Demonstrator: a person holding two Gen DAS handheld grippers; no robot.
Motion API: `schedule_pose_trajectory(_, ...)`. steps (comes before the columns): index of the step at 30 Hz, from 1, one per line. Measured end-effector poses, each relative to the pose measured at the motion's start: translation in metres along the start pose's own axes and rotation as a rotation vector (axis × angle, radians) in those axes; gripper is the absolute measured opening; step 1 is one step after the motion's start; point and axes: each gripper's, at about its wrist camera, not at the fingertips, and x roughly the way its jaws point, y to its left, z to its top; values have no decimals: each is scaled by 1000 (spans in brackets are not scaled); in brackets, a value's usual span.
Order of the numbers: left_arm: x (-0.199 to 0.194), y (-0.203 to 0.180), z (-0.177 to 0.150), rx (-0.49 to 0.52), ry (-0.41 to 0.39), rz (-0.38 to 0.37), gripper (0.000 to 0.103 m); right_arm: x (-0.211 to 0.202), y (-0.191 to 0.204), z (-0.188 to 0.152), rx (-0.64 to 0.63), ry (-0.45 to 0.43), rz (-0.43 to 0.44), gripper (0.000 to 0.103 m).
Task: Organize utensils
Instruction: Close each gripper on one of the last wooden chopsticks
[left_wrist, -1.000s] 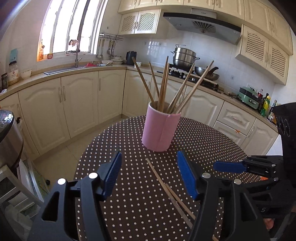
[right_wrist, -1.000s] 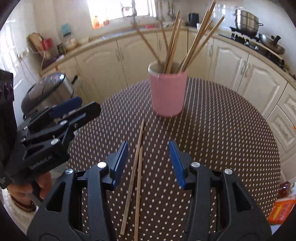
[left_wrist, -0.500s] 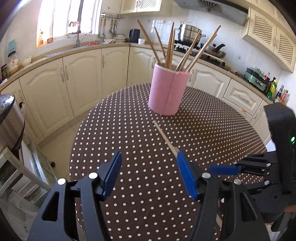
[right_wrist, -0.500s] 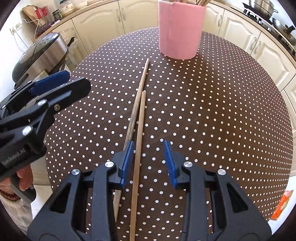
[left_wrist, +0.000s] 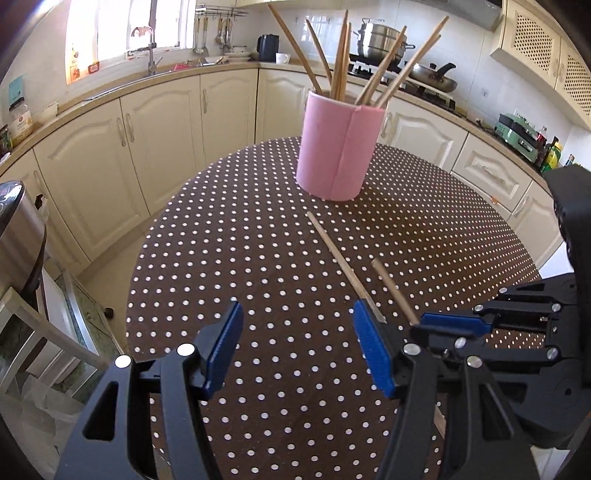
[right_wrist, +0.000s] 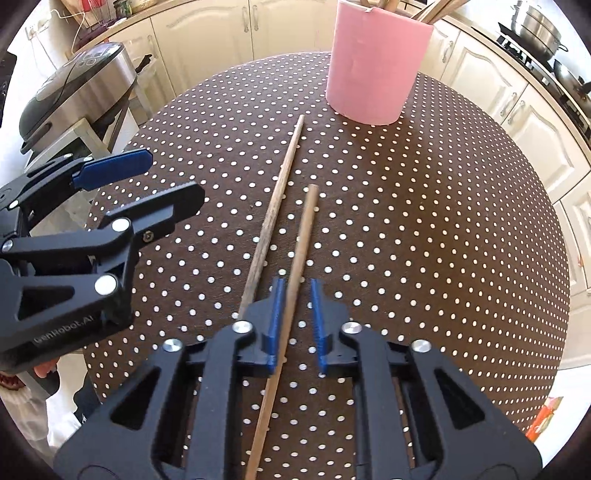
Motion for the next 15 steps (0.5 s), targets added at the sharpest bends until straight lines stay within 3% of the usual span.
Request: schedule_pose_trajectory(15, 40, -43, 17, 79, 139, 24, 61, -8, -54, -17, 81, -14, 51, 7)
